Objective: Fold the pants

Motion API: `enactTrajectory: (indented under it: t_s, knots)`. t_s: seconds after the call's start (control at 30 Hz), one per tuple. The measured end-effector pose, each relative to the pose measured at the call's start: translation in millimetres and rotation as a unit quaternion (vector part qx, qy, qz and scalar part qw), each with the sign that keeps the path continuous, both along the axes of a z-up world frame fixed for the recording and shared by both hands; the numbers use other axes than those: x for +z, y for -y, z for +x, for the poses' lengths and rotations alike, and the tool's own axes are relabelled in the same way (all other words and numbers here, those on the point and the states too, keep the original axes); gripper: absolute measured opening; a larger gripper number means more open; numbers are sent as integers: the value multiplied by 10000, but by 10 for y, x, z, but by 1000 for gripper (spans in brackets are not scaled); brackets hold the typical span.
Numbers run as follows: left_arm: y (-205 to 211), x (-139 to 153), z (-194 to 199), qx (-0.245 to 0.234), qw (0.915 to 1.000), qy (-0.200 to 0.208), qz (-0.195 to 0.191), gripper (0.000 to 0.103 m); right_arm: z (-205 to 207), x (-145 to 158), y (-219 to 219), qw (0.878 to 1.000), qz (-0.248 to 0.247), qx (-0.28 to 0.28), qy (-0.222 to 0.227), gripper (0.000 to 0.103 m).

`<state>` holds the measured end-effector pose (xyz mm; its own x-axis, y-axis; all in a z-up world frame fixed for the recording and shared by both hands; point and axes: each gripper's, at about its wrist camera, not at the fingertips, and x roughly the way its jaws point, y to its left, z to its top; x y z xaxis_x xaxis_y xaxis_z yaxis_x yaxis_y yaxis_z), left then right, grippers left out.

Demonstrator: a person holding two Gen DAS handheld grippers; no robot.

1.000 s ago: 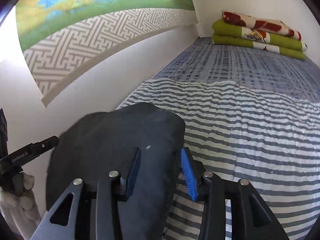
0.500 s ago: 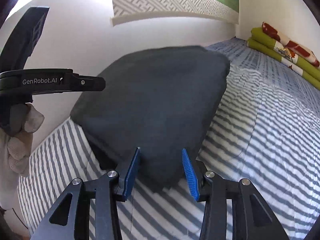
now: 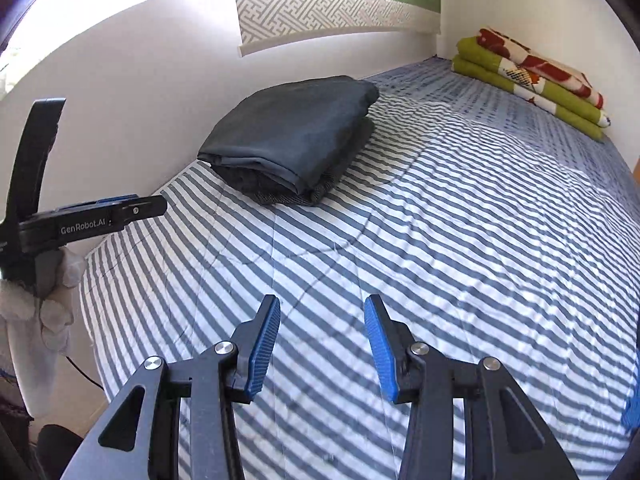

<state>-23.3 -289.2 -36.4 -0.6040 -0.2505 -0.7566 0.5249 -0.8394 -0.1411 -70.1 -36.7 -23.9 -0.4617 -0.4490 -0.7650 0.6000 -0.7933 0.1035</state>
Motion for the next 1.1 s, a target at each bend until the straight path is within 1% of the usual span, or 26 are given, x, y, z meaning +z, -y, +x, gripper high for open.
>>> enactTrajectory:
  t_s: [0.03, 0.1, 0.23, 0.3, 0.37, 0.43, 0.47, 0.57, 0.63, 0.83, 1.0, 1.1]
  knots:
    - [-171, 79, 113, -13, 10000, -58, -67, 63, 136, 68, -137, 10000, -27, -48, -56, 40]
    - [-496, 212, 284, -90, 9997, -121, -209, 69, 388, 188, -387, 9996, -34, -164, -206, 40]
    - [-1115, 364, 666, -255, 9985, -265, -407, 72, 812, 370, -836, 9986, -70, -307, -434, 42]
    - [-1346, 472, 868, -313, 9976, -341, -516, 80, 971, 419, -1016, 9976, -78, -384, -574, 42]
    - [-1561, 536, 1022, -347, 9967, -455, -578, 84, 1097, 470, -1185, 9964, -126, -504, -673, 44]
    - [-1721, 563, 1094, -336, 9960, -526, -636, 86, 1189, 502, -1323, 9957, -232, -604, -665, 45]
    - [-1760, 567, 1105, -336, 9961, -558, -603, 88, 1209, 508, -1370, 9955, -274, -639, -642, 46]
    - [-1828, 551, 1096, -295, 9959, -716, -462, 90, 1236, 496, -1432, 9948, -303, -698, -679, 47]
    - [-1805, 507, 1014, -199, 9956, -724, -565, 90, 1226, 468, -1426, 9940, -303, -724, -757, 47]
    - [-1519, 245, 591, -94, 9963, -649, -550, 90, 1086, 269, -1379, 9931, -202, -838, -796, 48]
    - [-1302, -45, 434, 96, 9971, -458, -606, 90, 857, 86, -1347, 9917, -29, -1032, -763, 48]
    - [-1215, -129, 391, 152, 9971, -348, -665, 90, 744, 26, -1317, 9909, 0, -1119, -751, 48]
